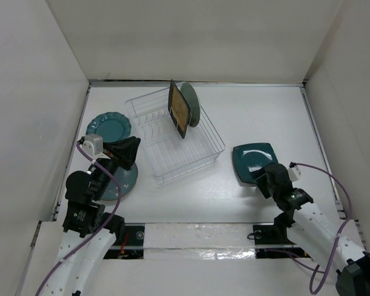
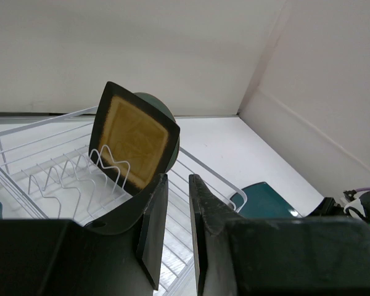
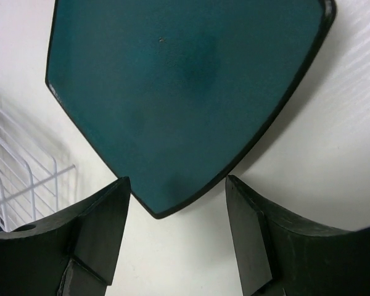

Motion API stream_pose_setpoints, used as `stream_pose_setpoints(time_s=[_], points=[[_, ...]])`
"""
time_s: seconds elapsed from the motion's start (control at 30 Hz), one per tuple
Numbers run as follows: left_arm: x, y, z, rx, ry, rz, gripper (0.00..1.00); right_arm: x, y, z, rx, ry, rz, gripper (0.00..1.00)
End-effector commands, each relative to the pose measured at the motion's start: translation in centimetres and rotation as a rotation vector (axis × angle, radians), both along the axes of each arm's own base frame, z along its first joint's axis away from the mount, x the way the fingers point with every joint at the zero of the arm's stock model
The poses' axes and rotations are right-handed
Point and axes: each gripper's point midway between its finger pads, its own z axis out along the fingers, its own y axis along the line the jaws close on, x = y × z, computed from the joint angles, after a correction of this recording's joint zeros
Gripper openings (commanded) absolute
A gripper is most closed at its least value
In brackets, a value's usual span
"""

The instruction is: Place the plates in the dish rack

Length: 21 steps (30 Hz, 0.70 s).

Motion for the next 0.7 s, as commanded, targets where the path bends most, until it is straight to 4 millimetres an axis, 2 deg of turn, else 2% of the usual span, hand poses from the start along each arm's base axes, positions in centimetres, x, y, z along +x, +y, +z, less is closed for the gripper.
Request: stream_pose_setpoints(time_s=[0.0, 0.07, 0.17, 0.27, 0.33, 0.4, 0.43, 0.47, 0.5, 0.53, 0.6, 0.67], points=[[-0.6, 0.1, 1.9, -0.011, -0.068, -0.001, 0.17, 2.1, 0.4, 1.1, 0.047, -0.073, 0.030, 0.69], [-0.6, 0.1, 1.9, -0.009, -0.066, 0.001, 0.17, 2.4, 0.0, 0.1, 0.069, -0.052, 0.022, 0.70], [-0.5, 0.1, 1.7, -0.008, -0.060, 0.002, 0.17, 3.9, -0.7, 0.3, 0.056, -0.090, -0.001, 0.70], [-0.4, 0.1, 1.7, -0.006, -0.057, 0.001, 0.18, 5.7, -2.5, 1.3, 0.011, -0.133, -0.052, 0.69], [-0.3, 0.0, 1.5, -0.005, -0.052, -0.001, 0.18, 7.3, -4.6, 1.8, -0.038, -0.184, -0.106, 0.69], [-0.3, 0.0, 1.6, -0.004, -0.053, -0.002, 0.18, 9.4, -4.9, 1.8, -0.042, -0.219, -0.077, 0.68], [-0.2, 0.0, 1.5, -0.003, -0.052, -0.002, 0.18, 10.0, -5.7, 1.5, -0.047, -0.202, -0.083, 0.68], [-0.2, 0.0, 1.5, -0.003, -0.050, -0.002, 0.18, 10.7, -5.8, 1.1, -0.063, -0.188, -0.054, 0.64], [-0.1, 0.0, 1.4, -0.002, -0.047, -0.002, 0.18, 12.0, -5.1, 1.7, -0.041, -0.224, 0.001, 0.62], [-0.1, -0.1, 1.3, -0.002, -0.044, -0.002, 0.18, 12.6, -4.6, 0.7, -0.035, -0.194, 0.031, 0.59], [0.0, 0.0, 1.3, 0.001, -0.042, 0.003, 0.18, 13.3, -4.8, 1.2, -0.007, -0.228, 0.024, 0.60], [0.1, 0.0, 1.2, 0.002, -0.039, 0.003, 0.18, 13.1, -4.9, 1.1, -0.001, -0.233, 0.010, 0.60]])
